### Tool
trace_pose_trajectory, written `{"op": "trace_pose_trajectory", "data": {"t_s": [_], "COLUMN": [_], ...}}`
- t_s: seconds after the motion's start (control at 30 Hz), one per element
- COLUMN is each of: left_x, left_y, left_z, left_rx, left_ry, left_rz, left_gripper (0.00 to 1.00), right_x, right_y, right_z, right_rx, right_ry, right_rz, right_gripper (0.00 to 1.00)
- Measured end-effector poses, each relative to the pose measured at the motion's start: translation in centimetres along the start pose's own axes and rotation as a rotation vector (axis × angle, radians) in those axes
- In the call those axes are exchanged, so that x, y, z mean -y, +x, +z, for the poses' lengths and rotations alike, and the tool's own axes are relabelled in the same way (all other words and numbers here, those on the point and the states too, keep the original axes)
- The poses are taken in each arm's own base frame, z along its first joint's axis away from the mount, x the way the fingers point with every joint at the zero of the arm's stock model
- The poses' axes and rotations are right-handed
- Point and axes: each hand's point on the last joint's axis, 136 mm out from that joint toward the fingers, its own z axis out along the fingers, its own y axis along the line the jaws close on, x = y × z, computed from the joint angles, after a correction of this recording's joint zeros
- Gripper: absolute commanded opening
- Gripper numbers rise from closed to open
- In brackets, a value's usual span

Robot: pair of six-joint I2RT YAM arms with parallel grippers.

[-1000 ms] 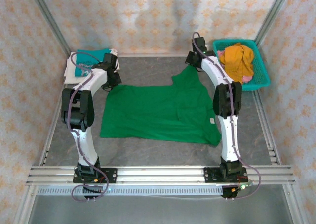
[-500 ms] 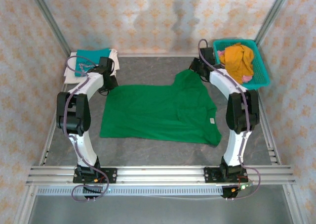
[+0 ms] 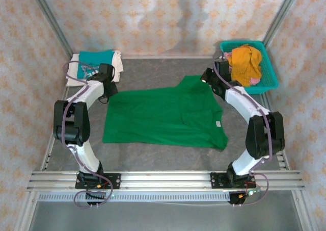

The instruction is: Fold and stack the t-shirts

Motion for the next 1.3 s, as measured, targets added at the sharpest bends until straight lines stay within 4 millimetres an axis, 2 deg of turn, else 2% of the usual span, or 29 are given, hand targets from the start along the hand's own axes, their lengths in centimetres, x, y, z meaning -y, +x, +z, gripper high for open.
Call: {"op": "trace_pose_trajectory", "data": {"t_s": [0.17, 0.4, 0.53, 0.67, 0.97, 1.13, 1.3], "left_x": [-0.1, -0.4, -0.4, -0.5, -1.4, -1.6, -1.7], "left_y": [-0.5, -0.6, -0.6, -0.4, 1.9, 2.3, 1.9], "left_z": [0.0, 0.1, 0.1, 0.1, 0.6, 0.6, -0.7], "left_rx": [0.024, 0.03, 0.031, 0.028, -0.004, -0.007, 0.021], "left_ry": [-0.01, -0.025, -0.026, -0.027, -0.044, -0.045, -0.034], "left_rz": [0.015, 0.043, 0.045, 0.045, 0.035, 0.021, 0.001], "left_gripper": [0.0, 0.0, 0.0, 0.0, 0.0, 0.0, 0.0], "right_x": [-0.4, -0.1, -0.5, -0.4, 0.9, 0.9, 0.9], "right_y": [-0.9, -1.9, -1.8, -0.8, 2.2, 2.4, 2.6], "right_z": [-1.8, -2.6, -3.3, -4.8, -7.4, -8.6, -9.9], "right_rx": [0.039, 0.07, 0.071, 0.067, 0.033, 0.038, 0.042], "right_ry": [-0.035, -0.06, -0.087, -0.114, -0.133, -0.141, -0.157], "right_rz": [-0.01, -0.02, -0.024, -0.019, -0.002, -0.002, -0.003], "right_gripper": [0.0, 0.0, 0.0, 0.0, 0.0, 0.0, 0.0]}}
